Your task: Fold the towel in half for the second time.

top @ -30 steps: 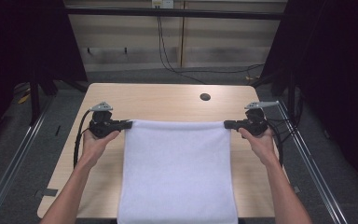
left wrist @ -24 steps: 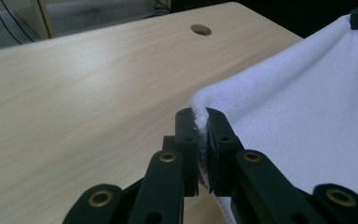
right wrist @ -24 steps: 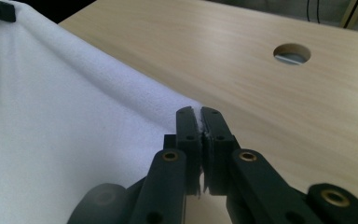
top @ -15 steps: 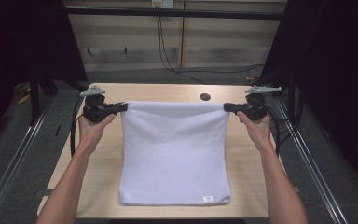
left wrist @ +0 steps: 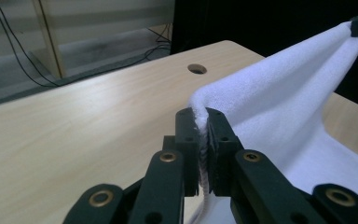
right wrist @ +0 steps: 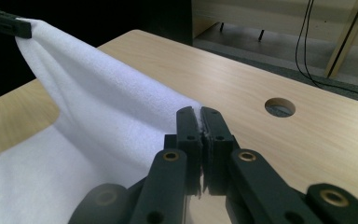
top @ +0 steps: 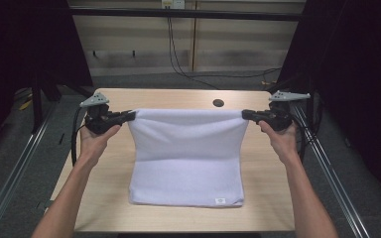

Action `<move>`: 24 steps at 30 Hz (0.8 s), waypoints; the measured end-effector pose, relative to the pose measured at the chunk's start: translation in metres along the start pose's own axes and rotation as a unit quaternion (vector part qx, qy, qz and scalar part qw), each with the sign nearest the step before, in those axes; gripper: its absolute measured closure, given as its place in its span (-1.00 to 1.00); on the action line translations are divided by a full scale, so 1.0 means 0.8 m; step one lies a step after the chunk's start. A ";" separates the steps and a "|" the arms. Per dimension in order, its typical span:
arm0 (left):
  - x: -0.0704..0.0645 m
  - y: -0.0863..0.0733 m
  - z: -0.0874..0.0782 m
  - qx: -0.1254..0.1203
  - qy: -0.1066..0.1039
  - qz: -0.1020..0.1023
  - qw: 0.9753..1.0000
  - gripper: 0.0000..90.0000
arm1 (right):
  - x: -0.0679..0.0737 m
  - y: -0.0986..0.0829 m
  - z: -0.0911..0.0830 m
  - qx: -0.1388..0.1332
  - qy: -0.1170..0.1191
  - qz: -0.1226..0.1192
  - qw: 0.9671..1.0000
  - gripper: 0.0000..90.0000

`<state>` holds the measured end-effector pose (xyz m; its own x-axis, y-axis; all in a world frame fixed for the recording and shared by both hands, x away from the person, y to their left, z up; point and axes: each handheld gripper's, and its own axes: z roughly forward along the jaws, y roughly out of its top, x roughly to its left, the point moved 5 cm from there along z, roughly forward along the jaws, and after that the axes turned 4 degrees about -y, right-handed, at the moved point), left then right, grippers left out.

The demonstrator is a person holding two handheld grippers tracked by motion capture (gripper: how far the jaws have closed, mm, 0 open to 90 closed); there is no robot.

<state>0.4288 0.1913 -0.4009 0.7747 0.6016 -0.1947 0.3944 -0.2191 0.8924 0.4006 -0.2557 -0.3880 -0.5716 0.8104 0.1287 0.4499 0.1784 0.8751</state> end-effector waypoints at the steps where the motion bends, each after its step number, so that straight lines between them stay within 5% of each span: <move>1: -0.002 -0.007 -0.005 -0.003 -0.001 0.003 1.000 0.90 | 0.002 -0.003 -0.002 0.002 0.005 -0.001 1.000 0.93; 4: -0.011 -0.024 -0.010 0.015 -0.005 0.016 1.000 0.90 | 0.011 -0.020 -0.010 0.017 0.031 -0.004 0.999 0.93; 16: -0.046 -0.049 -0.041 0.008 -0.030 0.018 0.999 0.90 | 0.047 -0.058 -0.041 0.017 0.053 -0.023 0.998 0.93; 22: -0.064 -0.095 -0.054 0.019 -0.057 -0.002 0.998 0.89 | 0.072 -0.101 -0.054 0.049 0.065 -0.036 0.996 0.93; 24: -0.065 -0.112 -0.052 0.041 -0.058 0.000 0.997 0.89 | 0.078 -0.111 -0.056 0.058 0.074 -0.038 0.995 0.93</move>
<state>0.3324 0.2116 -0.4539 0.8248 0.5094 -0.2456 0.4306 -0.2841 0.8567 0.2940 -0.2457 -0.4370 -0.6980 0.7023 0.1395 0.4733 0.3063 0.8259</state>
